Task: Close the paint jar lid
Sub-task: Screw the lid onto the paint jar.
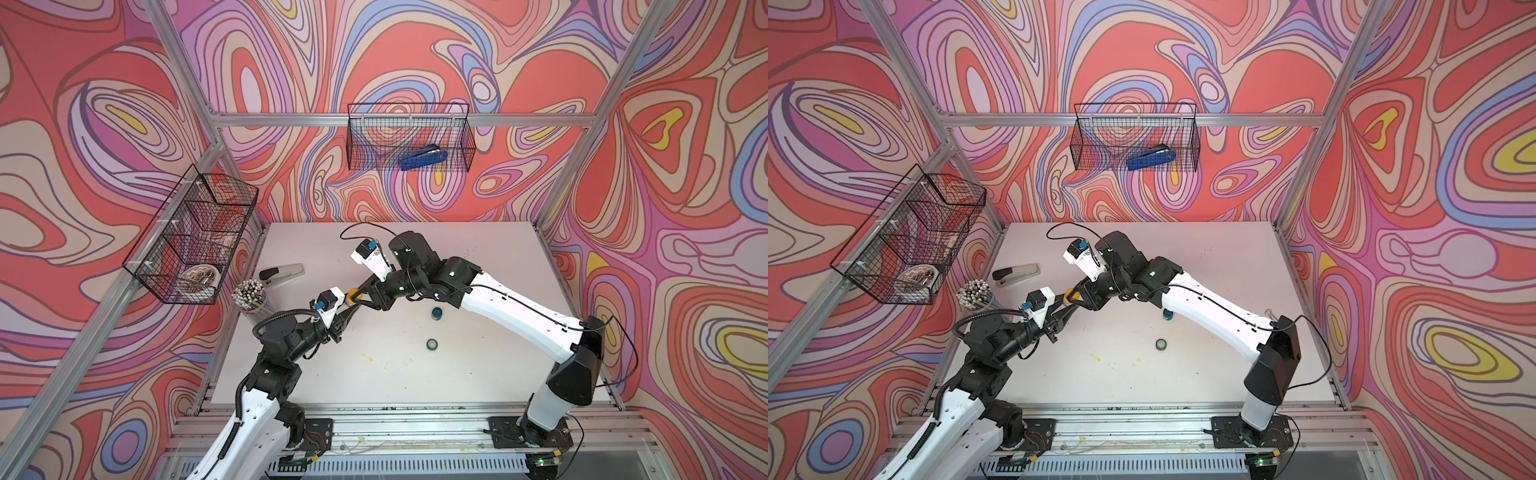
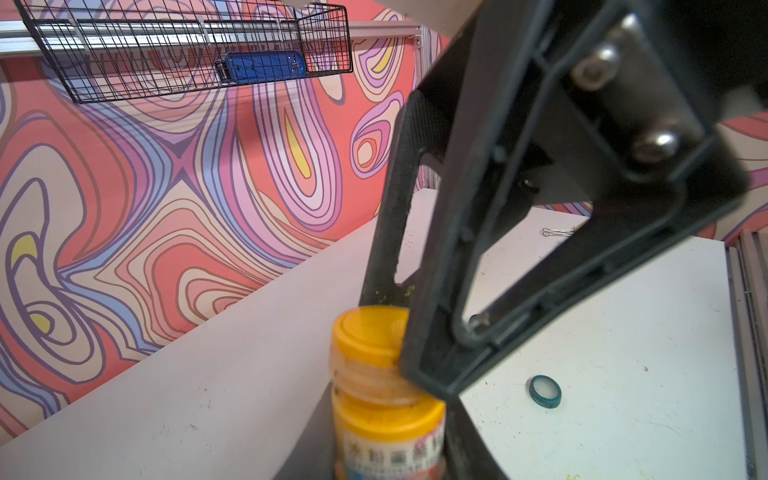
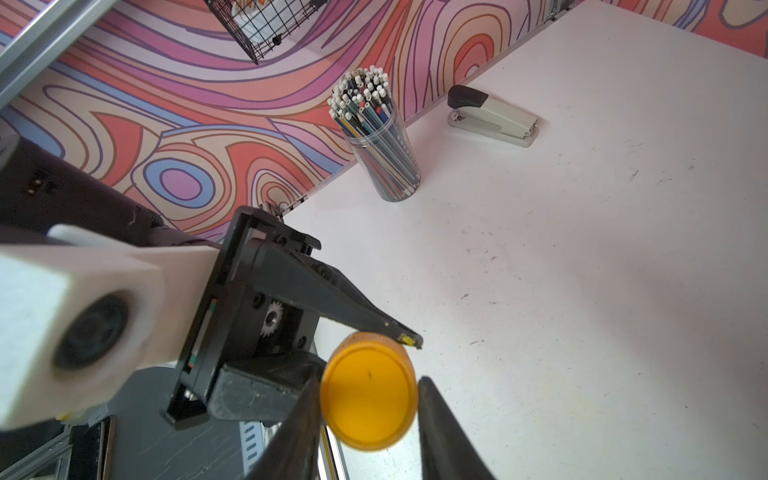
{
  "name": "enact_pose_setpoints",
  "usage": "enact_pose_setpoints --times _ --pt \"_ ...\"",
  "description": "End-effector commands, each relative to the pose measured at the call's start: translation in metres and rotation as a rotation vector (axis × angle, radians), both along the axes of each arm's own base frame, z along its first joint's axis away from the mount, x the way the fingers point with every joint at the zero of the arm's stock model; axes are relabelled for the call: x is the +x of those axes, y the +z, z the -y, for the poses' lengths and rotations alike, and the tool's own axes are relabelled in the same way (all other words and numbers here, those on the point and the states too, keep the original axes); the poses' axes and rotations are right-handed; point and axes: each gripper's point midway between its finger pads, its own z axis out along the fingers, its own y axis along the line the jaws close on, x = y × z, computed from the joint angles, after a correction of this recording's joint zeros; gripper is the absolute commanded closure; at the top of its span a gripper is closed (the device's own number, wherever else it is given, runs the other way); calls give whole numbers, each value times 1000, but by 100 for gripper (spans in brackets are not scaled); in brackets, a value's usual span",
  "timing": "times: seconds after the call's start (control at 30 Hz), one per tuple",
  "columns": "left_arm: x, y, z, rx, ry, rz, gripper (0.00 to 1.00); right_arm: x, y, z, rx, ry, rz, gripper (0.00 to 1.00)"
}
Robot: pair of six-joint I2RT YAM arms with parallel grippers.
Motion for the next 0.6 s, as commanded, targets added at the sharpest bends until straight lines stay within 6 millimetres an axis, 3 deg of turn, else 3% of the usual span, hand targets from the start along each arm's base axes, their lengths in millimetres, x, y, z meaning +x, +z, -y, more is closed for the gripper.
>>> enact_pose_setpoints --times 0.0,0.47,0.57 --pt "-2 21 1 -8 -9 70 75 -3 2 -3 -1 21 -3 63" --pt "-12 25 6 18 -62 114 75 -14 3 -7 -16 102 -26 72" --pt "-13 27 6 24 -67 134 75 -17 -9 -13 -29 141 -62 73"
